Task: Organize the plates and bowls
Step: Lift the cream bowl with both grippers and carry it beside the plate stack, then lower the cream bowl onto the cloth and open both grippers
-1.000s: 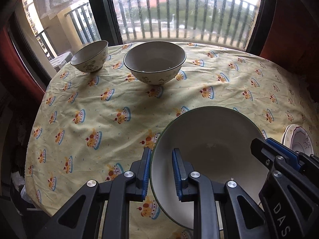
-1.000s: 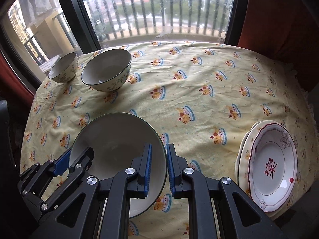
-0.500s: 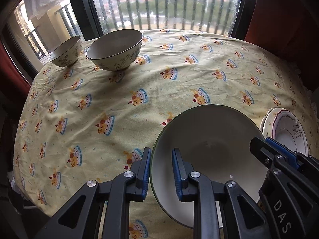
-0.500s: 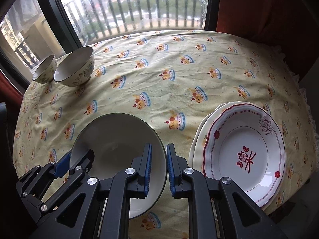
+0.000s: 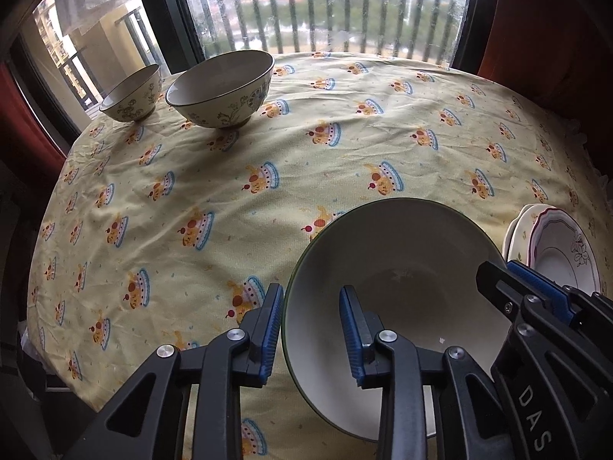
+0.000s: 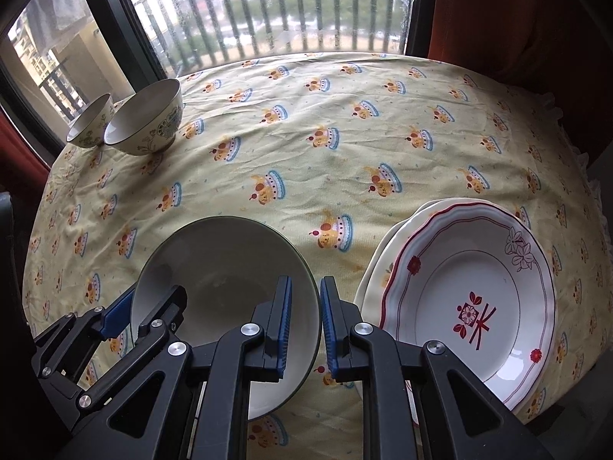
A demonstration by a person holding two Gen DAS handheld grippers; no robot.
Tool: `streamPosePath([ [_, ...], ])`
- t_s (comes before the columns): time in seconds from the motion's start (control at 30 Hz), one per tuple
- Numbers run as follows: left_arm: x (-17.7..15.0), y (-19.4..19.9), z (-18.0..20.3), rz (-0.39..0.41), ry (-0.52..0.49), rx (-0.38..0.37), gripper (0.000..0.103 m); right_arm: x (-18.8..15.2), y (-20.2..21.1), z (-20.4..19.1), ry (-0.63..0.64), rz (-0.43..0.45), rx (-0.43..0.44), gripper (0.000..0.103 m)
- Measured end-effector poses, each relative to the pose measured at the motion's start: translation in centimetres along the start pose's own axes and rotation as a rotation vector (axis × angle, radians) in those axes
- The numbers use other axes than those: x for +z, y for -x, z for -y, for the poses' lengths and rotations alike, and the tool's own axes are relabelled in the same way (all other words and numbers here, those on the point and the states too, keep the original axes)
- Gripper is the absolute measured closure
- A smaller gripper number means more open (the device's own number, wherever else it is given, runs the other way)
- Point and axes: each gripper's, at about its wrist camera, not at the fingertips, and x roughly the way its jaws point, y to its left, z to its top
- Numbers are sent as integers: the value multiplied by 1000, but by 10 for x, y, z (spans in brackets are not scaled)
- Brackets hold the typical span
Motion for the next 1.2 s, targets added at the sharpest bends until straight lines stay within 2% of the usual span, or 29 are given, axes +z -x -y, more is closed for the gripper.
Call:
streamPosePath([
  [0.07,-3,0,1,-7,0,-4,65,-2,-2,0,16,-8,-13,83],
  [0.13,-4,3,1,4,1,-10,54,-3,-1,-1,34,-7,-4,79],
  [0.2,-4,6,2,13,-2,-3,32,-3,0,-1,46,-8,5,51],
  [0.23,-3,9,2,19,3,-14,26,-2,2,-1,56,3,-8,45],
  [0.27,-3,11,1,23,13,-14,20,-1,4,-1,72,10,-6,31],
  [0.3,-2,13,0,30,17,-12,18,1,7,0,79,14,6,24],
  [0.4,-1,21,0,54,16,-14,15,4,16,-2,118,48,20,20],
  [0.67,11,35,-16,91,50,7,15,17,25,-15,141,79,80,19],
  [0.87,27,38,-40,110,66,4,15,34,28,-38,166,103,95,19],
  [1.2,67,35,-87,127,56,-39,16,66,29,-81,123,126,98,19],
])
